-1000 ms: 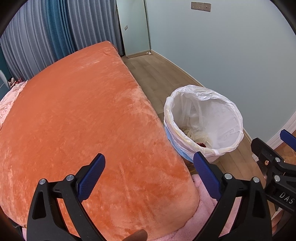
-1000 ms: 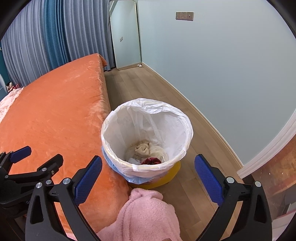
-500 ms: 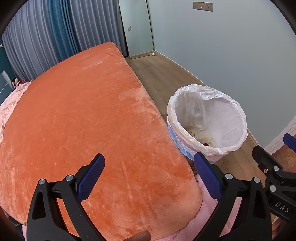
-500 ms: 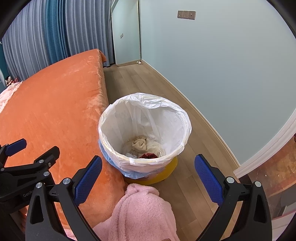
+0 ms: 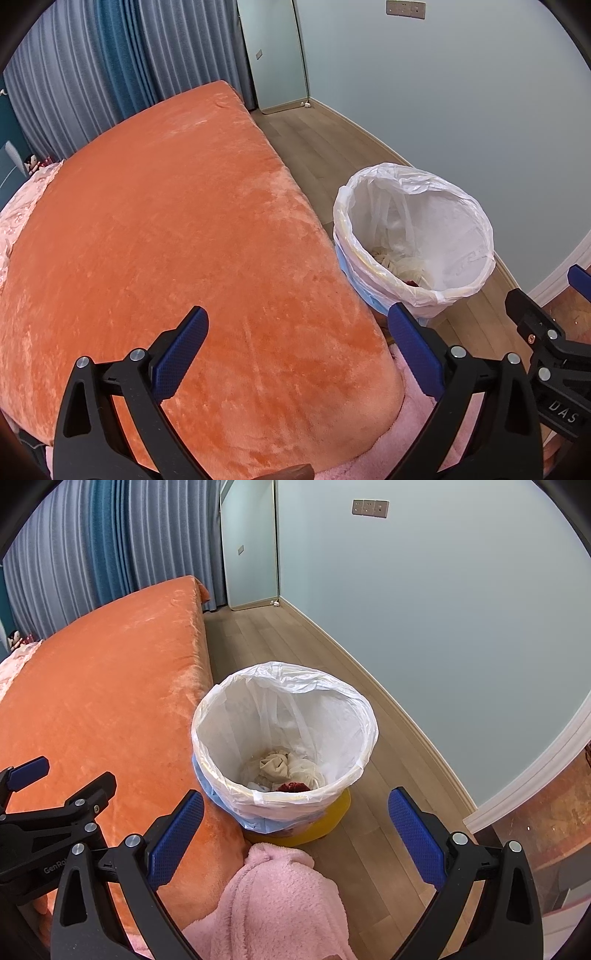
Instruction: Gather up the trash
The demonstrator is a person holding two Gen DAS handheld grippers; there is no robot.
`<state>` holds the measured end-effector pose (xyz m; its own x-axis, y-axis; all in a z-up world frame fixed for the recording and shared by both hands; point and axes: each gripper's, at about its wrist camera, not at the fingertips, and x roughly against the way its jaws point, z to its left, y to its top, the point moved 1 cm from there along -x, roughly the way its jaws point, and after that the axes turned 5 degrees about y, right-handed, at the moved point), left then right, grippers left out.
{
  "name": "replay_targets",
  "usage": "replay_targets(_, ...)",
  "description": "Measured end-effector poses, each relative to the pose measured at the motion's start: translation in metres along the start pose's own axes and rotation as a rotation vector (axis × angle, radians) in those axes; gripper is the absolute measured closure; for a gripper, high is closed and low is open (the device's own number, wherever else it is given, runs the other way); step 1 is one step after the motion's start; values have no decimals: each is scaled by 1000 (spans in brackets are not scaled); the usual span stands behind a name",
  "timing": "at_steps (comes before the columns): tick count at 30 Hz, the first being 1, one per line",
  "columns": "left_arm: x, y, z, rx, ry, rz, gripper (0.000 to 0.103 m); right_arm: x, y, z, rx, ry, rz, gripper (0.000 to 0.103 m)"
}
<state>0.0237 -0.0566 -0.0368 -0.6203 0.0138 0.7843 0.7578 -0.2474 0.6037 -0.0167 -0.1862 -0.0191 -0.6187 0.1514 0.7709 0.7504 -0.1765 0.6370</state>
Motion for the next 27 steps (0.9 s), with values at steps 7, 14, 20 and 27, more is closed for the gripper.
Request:
replay_targets(7, 1, -1, -2, -9, 2, -1, 10, -3, -2, -1, 2, -4, 4, 7)
replay_targets(14, 1, -2, -3, -10, 3, -2, 10, -3, -4, -2, 0, -8, 6, 7)
replay_targets(20, 1, -4, -3, -7, 2, 2, 10, -3, -6, -3, 0, -12, 6, 7)
replay_targets(27, 1, -5, -4, -12, 3, 1, 10, -3, -7, -3, 2, -15, 9, 7)
